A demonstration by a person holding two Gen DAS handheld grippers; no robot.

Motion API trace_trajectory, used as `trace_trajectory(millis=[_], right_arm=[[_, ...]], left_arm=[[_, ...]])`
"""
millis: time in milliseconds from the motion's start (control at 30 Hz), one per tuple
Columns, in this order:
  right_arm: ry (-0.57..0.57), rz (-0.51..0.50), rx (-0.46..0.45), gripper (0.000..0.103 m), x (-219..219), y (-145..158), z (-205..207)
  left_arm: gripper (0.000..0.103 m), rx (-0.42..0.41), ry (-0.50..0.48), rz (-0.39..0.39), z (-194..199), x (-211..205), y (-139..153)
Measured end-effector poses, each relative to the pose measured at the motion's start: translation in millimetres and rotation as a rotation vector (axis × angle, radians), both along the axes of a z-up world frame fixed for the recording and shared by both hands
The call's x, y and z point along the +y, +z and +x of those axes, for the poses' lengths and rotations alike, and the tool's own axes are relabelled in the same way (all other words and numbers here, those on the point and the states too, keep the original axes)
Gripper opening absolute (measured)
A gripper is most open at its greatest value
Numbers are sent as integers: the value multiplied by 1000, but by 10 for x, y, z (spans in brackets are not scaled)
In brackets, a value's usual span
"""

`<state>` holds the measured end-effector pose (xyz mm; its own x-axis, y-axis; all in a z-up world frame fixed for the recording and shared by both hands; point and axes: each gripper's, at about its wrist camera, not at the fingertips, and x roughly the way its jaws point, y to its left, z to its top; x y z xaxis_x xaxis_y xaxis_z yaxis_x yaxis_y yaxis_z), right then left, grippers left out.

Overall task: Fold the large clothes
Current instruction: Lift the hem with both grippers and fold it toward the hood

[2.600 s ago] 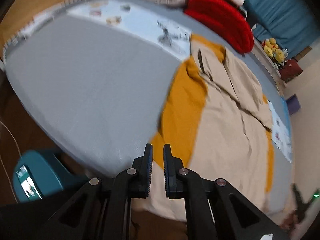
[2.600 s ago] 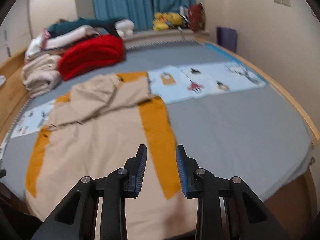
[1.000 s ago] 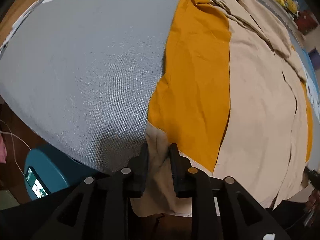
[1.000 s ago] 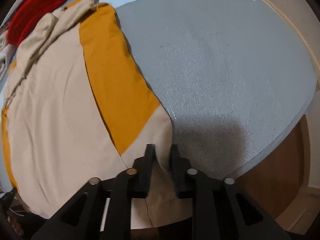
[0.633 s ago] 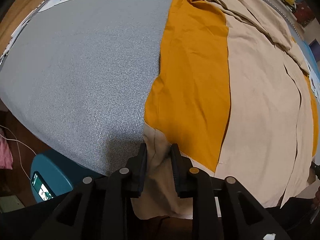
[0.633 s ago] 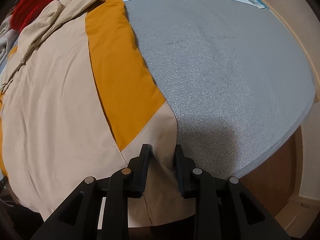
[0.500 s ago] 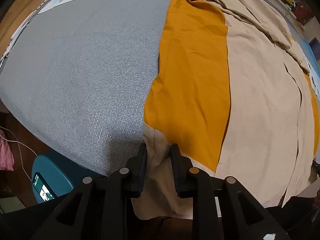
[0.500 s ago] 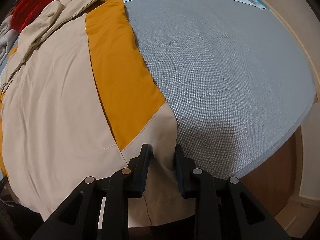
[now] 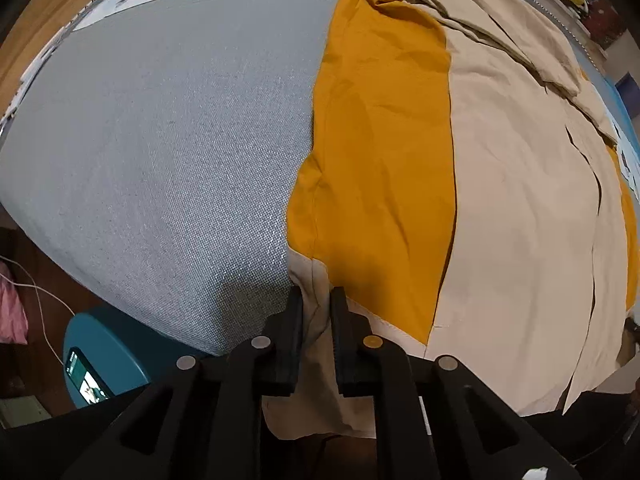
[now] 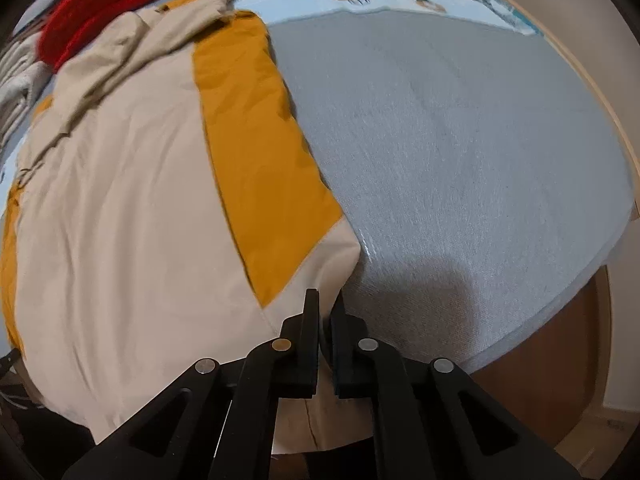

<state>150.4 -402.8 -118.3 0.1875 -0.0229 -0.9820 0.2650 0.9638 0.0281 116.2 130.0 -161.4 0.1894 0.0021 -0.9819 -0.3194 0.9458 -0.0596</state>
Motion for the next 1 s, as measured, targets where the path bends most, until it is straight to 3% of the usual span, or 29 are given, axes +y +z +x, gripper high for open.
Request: trace_trajectory(millis=[67,233,333,500,767,1000], right_arm=[[15,-12,17,17,23,-46,-1],[43,-28,19,18,74,-41,7],[54,-34,-5,6,92,-1,-29],[58,-11,-110,3,129,308,-91],[120,72,-315,3,351,1157,-153],[138,144,-411,2,267,1798,-369]], left_arm=[[11,3,-14,15,23,-30,-12],[11,3,-38,40,44,-118,-31],[6,-9,-51,47,36,-186,5],[3,-59,-69,56,3,-278,126],[2,-276,-166,50,-228,-444,982],[1,-366,-242,24,-459,-446,1485]])
